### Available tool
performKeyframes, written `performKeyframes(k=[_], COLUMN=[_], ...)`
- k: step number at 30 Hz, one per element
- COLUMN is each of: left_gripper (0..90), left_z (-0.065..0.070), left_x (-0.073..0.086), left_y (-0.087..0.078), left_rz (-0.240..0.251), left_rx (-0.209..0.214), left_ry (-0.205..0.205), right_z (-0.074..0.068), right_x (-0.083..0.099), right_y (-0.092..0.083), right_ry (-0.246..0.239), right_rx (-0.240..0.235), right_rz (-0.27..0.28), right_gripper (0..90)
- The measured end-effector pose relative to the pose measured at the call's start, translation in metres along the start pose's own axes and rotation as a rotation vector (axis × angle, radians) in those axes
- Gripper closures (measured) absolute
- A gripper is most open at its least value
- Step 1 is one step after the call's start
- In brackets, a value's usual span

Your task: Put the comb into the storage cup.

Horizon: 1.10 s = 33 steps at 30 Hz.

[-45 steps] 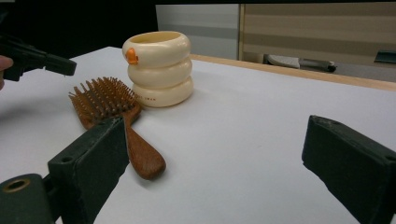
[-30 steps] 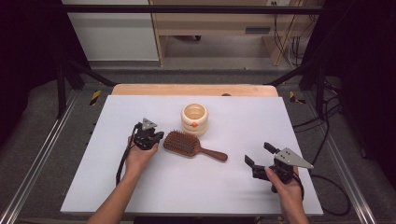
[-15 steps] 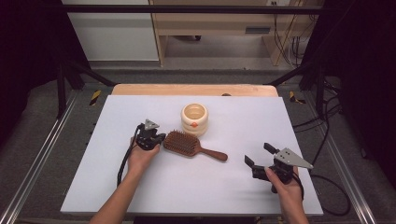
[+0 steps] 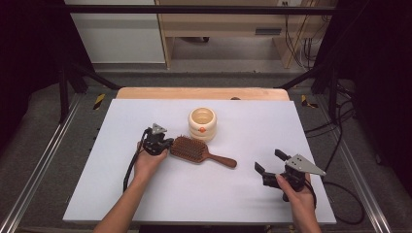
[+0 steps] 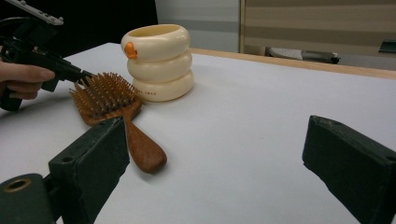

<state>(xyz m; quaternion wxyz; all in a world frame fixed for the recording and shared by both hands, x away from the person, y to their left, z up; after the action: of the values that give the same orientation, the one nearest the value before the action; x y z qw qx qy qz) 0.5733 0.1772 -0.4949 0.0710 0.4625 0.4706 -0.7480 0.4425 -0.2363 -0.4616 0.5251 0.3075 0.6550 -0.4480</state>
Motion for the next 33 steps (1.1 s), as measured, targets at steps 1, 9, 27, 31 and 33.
performKeyframes(k=[1, 9, 27, 31, 33], left_gripper=[90.0, 90.0, 90.0, 90.0, 90.0], left_z=[-0.0002, -0.0007, -0.0006, -0.0002, 0.0003], left_x=[0.0, 0.0001, 0.0002, -0.0001, -0.0001], left_y=[0.0, 0.0005, 0.0005, 0.0007, 0.0009], left_rz=[0.001, 0.006, 0.005, 0.002, 0.003], left_rx=[0.002, 0.005, 0.003, 0.001, 0.001], left_ry=[-0.003, -0.002, 0.013, 0.019, 0.019], right_z=[-0.0002, -0.0011, -0.0028, -0.0034, -0.0036], right_x=[0.0002, 0.0011, 0.0028, 0.0033, 0.0033], right_y=[0.0002, 0.001, 0.0023, 0.0031, 0.003], right_ry=[-0.001, 0.001, -0.002, -0.005, -0.004], right_rx=[0.0, -0.003, -0.014, -0.019, -0.019], right_rz=[-0.002, -0.012, -0.026, -0.029, -0.03], right_gripper=[7.4, 7.2, 7.0, 7.0, 7.0])
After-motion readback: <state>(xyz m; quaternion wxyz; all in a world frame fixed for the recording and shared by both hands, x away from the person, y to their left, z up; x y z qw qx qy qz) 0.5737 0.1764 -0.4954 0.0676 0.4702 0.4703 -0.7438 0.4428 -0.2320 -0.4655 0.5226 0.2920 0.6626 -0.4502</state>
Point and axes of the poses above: each handheld gripper's, and its own axes: y roughly forward along the jaws, x roughly out of its underside, z roughly to its right, the point moved 2 cm from there along y, roughly forward along the jaws, and after that the axes turned 8 degrees about x, right-handed, at the moved point
